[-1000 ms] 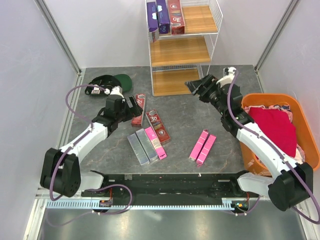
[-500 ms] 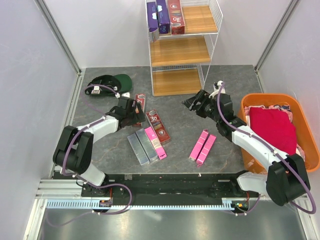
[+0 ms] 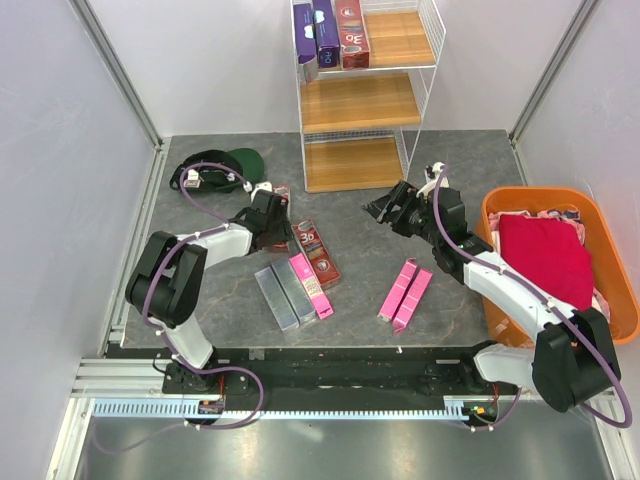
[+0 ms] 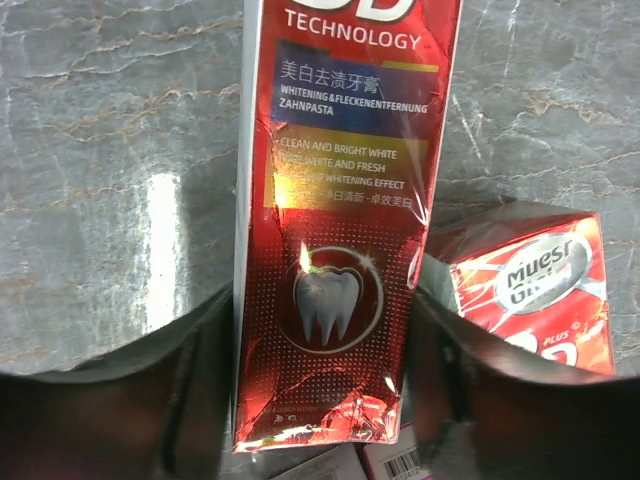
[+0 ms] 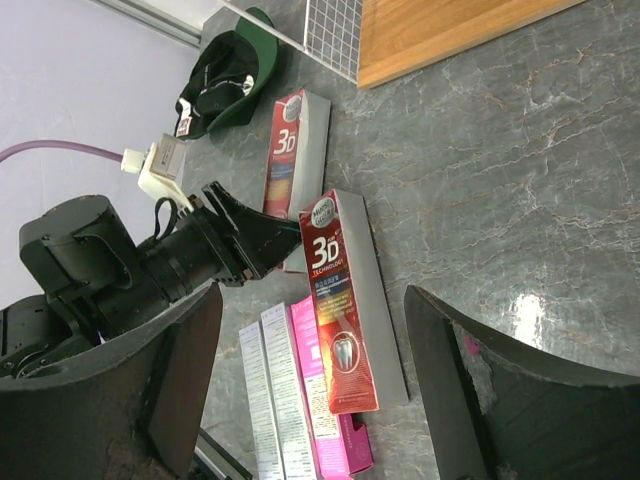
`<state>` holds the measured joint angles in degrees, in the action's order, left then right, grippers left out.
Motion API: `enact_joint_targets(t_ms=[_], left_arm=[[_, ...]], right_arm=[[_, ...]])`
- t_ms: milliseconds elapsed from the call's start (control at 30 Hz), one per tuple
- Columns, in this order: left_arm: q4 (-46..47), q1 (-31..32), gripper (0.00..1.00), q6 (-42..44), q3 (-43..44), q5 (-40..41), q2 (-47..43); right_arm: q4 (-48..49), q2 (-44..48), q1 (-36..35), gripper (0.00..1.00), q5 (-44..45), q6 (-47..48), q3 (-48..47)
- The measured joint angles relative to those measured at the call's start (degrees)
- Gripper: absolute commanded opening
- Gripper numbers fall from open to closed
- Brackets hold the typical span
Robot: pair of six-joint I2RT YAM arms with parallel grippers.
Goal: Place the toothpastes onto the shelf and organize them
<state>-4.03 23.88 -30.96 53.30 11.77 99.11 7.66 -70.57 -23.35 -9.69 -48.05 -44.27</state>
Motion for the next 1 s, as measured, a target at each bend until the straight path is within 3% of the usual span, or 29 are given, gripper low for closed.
enact_joint_targets(t_ms=[333, 733, 1000], left_arm=[[2.7, 0.2, 0.5, -0.6, -2.9, -2.0, -2.7], [4.9, -0.3, 0.51, -7.1, -8.2, -9.2, -22.5], [12.9, -1.3, 0.51, -17.8, -15.7, -15.7, -34.2]], right_arm=[[-0.3, 0.5, -1.2, 0.81, -0.6, 0.7, 0.7], [-3.0, 2.4, -11.0, 0.82, 4.5, 3.3, -1.2], [-3.0, 2.4, -22.5, 0.82, 11.8, 4.5, -2.3]])
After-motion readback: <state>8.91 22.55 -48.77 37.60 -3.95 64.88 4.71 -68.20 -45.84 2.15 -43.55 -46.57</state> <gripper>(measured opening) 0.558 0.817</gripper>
